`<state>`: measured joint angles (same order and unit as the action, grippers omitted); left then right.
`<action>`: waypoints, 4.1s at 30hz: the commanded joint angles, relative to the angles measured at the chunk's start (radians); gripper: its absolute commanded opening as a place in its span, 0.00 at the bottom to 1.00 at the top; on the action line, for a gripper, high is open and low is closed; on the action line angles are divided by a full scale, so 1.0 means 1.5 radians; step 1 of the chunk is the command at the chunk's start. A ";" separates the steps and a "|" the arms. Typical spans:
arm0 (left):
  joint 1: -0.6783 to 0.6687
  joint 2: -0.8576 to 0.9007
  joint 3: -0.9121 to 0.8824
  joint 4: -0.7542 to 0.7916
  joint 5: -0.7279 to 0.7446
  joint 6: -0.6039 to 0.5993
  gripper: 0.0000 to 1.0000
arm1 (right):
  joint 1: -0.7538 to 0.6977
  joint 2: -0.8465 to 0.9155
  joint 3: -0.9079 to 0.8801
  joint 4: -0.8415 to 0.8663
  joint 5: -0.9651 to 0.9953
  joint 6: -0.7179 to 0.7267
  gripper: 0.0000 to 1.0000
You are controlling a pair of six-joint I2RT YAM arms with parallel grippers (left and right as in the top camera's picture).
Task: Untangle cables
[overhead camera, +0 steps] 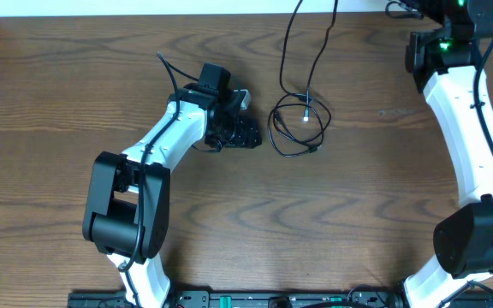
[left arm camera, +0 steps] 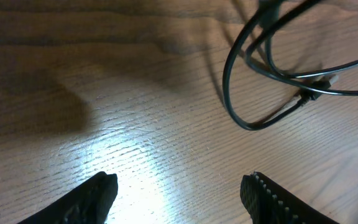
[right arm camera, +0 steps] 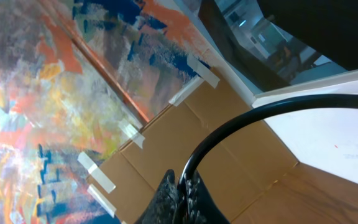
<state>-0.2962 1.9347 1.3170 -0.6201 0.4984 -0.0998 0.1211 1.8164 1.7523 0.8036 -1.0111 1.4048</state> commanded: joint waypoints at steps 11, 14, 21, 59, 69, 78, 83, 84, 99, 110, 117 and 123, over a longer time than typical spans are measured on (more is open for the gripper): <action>0.006 0.009 -0.003 -0.018 -0.152 -0.061 0.66 | 0.058 -0.017 0.013 -0.073 -0.088 -0.129 0.02; 0.012 0.009 -0.003 -0.019 -0.153 -0.073 0.65 | 0.060 -0.017 0.013 -0.147 -0.140 -0.210 0.02; 0.022 0.009 -0.003 -0.020 -0.153 -0.073 0.65 | 0.059 -0.017 0.013 -0.481 -0.178 -0.417 0.01; 0.021 0.009 -0.003 -0.020 -0.153 -0.073 0.66 | -0.066 -0.043 0.013 -0.134 -0.173 -0.256 0.02; 0.021 0.009 -0.003 -0.020 -0.153 -0.073 0.66 | -0.130 -0.043 0.013 -0.190 -0.173 -0.256 0.02; 0.021 0.009 -0.003 -0.020 -0.153 -0.073 0.66 | -0.156 -0.043 0.013 -0.220 -0.248 -0.257 0.01; 0.021 0.009 -0.003 -0.020 -0.153 -0.073 0.65 | -0.177 -0.043 0.013 -0.221 -0.290 -0.256 0.01; 0.021 0.009 -0.003 -0.020 -0.153 -0.073 0.66 | -0.181 -0.043 0.013 -0.223 -0.296 -0.256 0.01; 0.021 0.009 -0.003 -0.020 -0.153 -0.073 0.66 | -0.242 -0.043 0.012 -0.359 -0.338 -0.275 0.01; 0.021 0.009 -0.003 -0.020 -0.153 -0.072 0.66 | -0.275 -0.043 0.012 -0.438 -0.325 -0.306 0.01; 0.021 0.009 -0.003 -0.020 -0.153 -0.072 0.66 | -0.300 -0.043 0.012 -0.480 -0.332 -0.306 0.02; 0.021 0.009 -0.003 -0.020 -0.153 -0.072 0.66 | -0.310 -0.045 0.012 -0.487 -0.348 -0.307 0.01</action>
<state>-0.2684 1.9354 1.3167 -0.6472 0.2817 -0.2062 -0.3347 1.7588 1.7653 0.0753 -1.5127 0.9596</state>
